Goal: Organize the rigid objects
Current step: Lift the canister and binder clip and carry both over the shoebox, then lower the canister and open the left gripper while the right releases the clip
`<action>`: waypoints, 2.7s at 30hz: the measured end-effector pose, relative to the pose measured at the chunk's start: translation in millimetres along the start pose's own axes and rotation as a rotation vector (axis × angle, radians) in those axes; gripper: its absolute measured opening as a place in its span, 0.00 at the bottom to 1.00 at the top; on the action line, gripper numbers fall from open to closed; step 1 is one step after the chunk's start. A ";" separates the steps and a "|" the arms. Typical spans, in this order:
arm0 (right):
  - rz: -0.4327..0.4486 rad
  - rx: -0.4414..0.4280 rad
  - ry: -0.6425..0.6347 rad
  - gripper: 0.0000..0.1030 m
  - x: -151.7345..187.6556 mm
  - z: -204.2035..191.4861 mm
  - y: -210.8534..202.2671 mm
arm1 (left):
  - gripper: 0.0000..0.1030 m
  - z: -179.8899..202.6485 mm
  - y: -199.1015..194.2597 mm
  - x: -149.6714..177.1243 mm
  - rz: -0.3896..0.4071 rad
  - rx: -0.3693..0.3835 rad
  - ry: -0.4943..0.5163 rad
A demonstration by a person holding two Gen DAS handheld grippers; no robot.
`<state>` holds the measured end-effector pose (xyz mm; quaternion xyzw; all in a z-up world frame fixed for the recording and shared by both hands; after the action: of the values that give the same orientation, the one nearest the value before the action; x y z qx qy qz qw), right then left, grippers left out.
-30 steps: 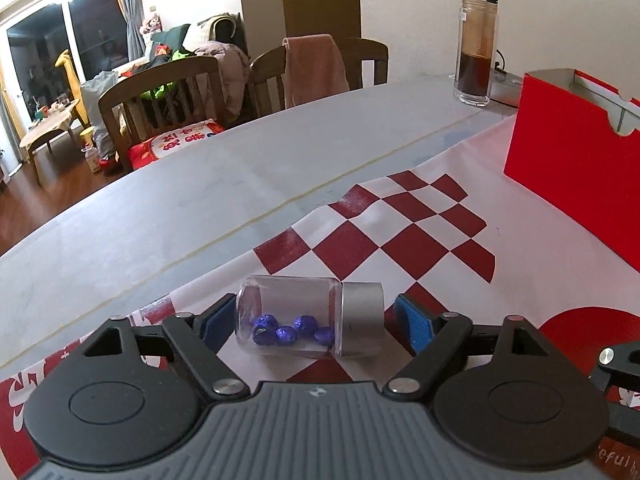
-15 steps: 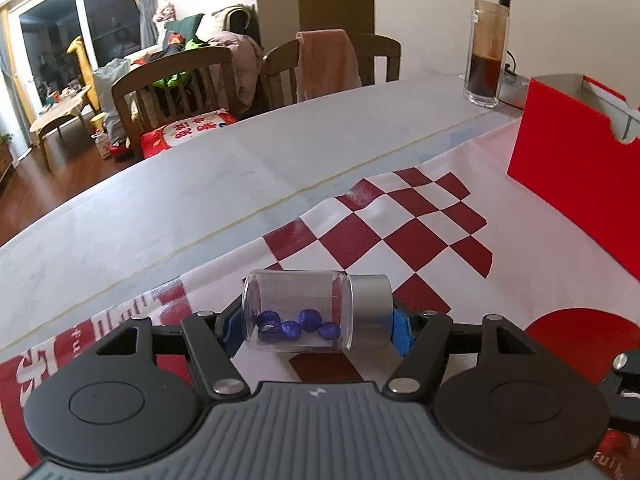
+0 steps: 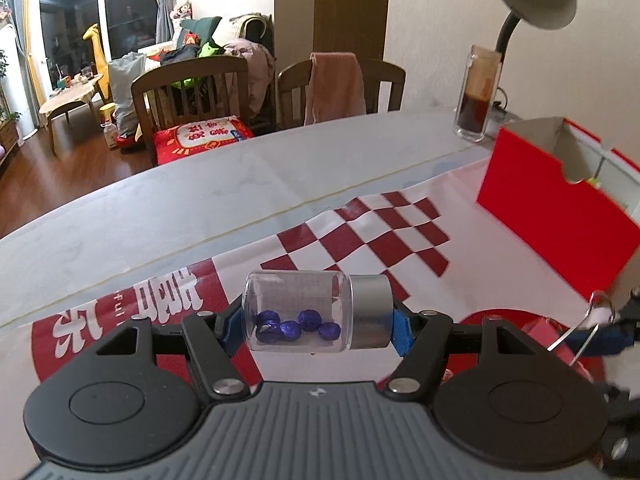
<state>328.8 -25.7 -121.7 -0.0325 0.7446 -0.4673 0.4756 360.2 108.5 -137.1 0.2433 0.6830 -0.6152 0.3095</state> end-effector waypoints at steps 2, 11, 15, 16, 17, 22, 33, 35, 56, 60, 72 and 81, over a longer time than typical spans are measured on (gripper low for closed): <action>0.010 0.007 0.006 0.31 -2.9 3.6 -13.8 | 0.66 2.1 -13.3 -1.2 0.007 0.005 -0.008; 0.045 0.021 0.036 0.31 -17.2 31.8 -69.1 | 0.66 14.6 -62.4 -9.0 0.013 0.014 -0.063; 0.064 0.029 0.040 0.31 -23.0 52.1 -90.0 | 0.66 25.9 -81.2 -15.3 0.013 0.001 -0.062; 0.069 0.029 0.042 0.31 -24.4 57.7 -93.6 | 0.66 30.3 -85.8 -17.4 0.015 -0.002 -0.055; 0.073 0.029 0.045 0.31 -25.6 63.9 -98.1 | 0.66 35.0 -89.7 -19.8 0.018 -0.003 -0.050; 0.089 0.041 0.055 0.31 -27.4 101.7 -126.9 | 0.66 61.2 -103.3 -31.3 0.028 0.014 -0.049; 0.116 0.161 0.099 0.31 -29.5 211.1 -158.0 | 0.66 154.8 -88.5 -72.3 0.047 0.085 0.000; 0.110 0.179 0.115 0.31 -30.7 233.3 -159.1 | 0.66 175.6 -81.2 -79.3 0.048 0.098 0.020; 0.020 0.198 0.133 0.31 -12.1 339.1 -105.3 | 0.66 302.3 26.0 -141.8 -0.012 0.099 0.156; 0.006 0.191 0.146 0.31 -4.0 348.3 -96.7 | 0.66 315.8 55.7 -145.1 -0.056 0.091 0.169; -0.054 0.171 0.140 0.31 10.6 355.7 -77.9 | 0.66 344.7 125.5 -139.6 -0.199 0.075 0.165; -0.072 0.163 0.174 0.34 16.1 356.1 -77.2 | 0.66 343.7 149.6 -126.4 -0.324 0.070 0.123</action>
<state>552.5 -313.8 -116.0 0.0202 0.7411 -0.5439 0.3931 596.5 -207.3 -166.7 0.1780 0.7091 -0.6643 0.1554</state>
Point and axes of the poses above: each gripper's, at about its wrist camera, not at the fingertips, and y roughly the way its jaws point, z to its right, x to its underside, the point moved 7 cm from there along y, roughly the way its jaws point, and after that the axes turned 6 degrees about -x, right-handed, at the moved point
